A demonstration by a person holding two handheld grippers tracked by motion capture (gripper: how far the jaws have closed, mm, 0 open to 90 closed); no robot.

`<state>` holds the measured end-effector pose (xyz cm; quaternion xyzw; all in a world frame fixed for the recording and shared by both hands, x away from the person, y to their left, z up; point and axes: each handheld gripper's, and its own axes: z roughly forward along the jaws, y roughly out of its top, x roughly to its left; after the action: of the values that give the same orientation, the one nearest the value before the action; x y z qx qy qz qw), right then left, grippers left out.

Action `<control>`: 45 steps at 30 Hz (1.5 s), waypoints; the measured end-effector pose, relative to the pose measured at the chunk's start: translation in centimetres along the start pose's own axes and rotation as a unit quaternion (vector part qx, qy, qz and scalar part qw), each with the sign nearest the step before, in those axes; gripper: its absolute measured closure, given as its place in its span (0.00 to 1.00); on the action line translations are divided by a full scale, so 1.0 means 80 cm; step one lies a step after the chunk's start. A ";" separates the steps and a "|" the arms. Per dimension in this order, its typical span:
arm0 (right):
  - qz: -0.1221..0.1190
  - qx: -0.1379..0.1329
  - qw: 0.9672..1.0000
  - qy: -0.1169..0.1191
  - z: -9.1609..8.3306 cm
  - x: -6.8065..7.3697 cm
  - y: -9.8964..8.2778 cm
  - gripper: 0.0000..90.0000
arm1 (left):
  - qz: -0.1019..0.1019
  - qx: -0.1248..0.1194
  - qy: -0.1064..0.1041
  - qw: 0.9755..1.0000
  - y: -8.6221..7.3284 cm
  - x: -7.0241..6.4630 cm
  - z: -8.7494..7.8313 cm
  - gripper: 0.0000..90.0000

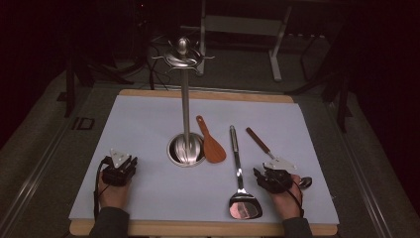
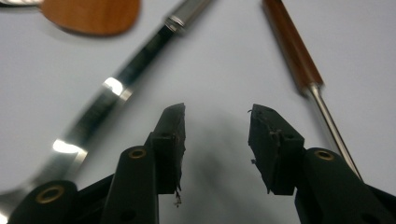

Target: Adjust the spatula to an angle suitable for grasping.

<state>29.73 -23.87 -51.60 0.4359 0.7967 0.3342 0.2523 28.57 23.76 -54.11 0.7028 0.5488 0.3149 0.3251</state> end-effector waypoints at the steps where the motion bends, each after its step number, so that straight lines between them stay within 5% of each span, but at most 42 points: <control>1: 0.001 0.000 1.000 0.006 0.000 0.001 0.003 0.67 | 0.001 0.000 0.000 1.000 0.000 0.000 0.000 0.83; 11: -0.014 0.004 0.999 0.048 0.004 0.021 0.033 0.99 | -0.001 0.000 0.001 1.000 0.000 0.000 0.000 0.81; 22: -0.049 0.033 0.992 0.110 0.002 0.060 0.028 1.00 | 0.001 0.001 0.003 1.000 0.000 -0.001 0.000 0.81; 31: -0.096 0.073 0.986 0.112 0.016 0.086 0.016 1.00 | -0.002 0.000 0.003 1.000 0.000 0.000 0.000 0.80; 38: -0.108 0.084 0.984 0.113 0.011 0.081 0.019 1.00 | -0.006 -0.002 0.005 1.000 0.000 0.000 -0.001 0.81; 45: -0.101 0.099 0.984 0.110 0.001 0.057 0.021 1.00 | -0.006 -0.001 0.005 1.000 0.000 0.001 -0.001 0.81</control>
<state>28.47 -19.22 -50.89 0.3365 0.8888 0.2722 0.1508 28.54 23.81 -54.10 0.6973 0.5546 0.3170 0.3252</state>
